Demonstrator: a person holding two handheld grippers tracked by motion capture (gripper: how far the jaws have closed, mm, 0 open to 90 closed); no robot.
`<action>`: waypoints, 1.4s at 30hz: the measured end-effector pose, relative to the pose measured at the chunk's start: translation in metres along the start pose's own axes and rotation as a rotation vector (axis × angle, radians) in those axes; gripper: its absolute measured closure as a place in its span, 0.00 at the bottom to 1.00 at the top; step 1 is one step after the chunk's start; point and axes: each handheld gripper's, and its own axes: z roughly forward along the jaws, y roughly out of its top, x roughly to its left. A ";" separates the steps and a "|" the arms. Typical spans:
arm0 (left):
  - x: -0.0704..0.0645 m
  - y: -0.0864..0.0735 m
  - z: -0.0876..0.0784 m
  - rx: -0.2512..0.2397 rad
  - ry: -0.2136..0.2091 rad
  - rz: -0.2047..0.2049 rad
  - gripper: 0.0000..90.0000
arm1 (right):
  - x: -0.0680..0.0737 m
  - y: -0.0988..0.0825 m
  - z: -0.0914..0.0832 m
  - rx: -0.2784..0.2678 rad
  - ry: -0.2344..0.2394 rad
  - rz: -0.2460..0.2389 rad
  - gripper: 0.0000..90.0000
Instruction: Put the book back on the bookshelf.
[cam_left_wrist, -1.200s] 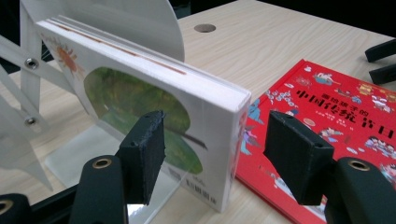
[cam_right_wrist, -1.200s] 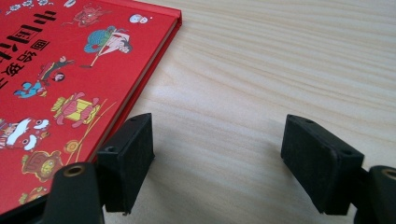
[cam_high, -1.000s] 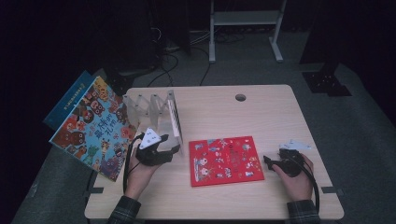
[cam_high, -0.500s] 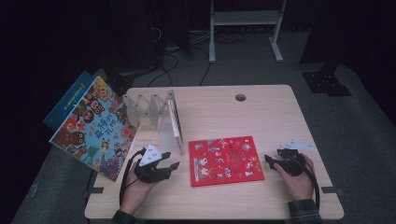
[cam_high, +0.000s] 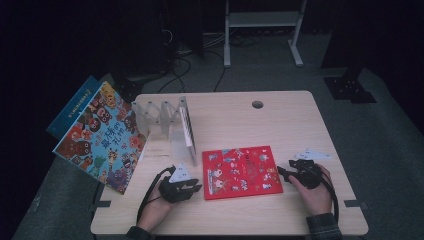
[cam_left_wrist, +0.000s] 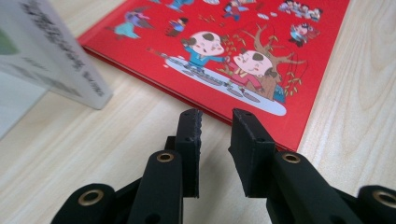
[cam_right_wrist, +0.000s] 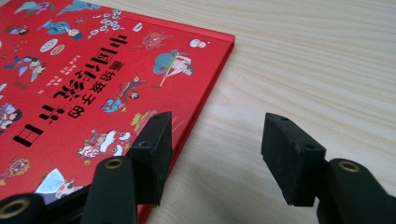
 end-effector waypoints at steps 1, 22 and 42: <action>-0.001 0.000 0.001 0.006 -0.008 0.004 0.81 | 0.000 0.000 0.000 0.000 0.003 -0.001 0.47; -0.018 0.016 0.022 0.013 -0.085 0.069 0.82 | 0.005 0.002 0.004 0.020 0.024 -0.014 0.47; -0.031 0.035 0.048 0.003 -0.132 0.096 0.69 | -0.008 0.001 0.006 0.031 -0.006 0.017 0.44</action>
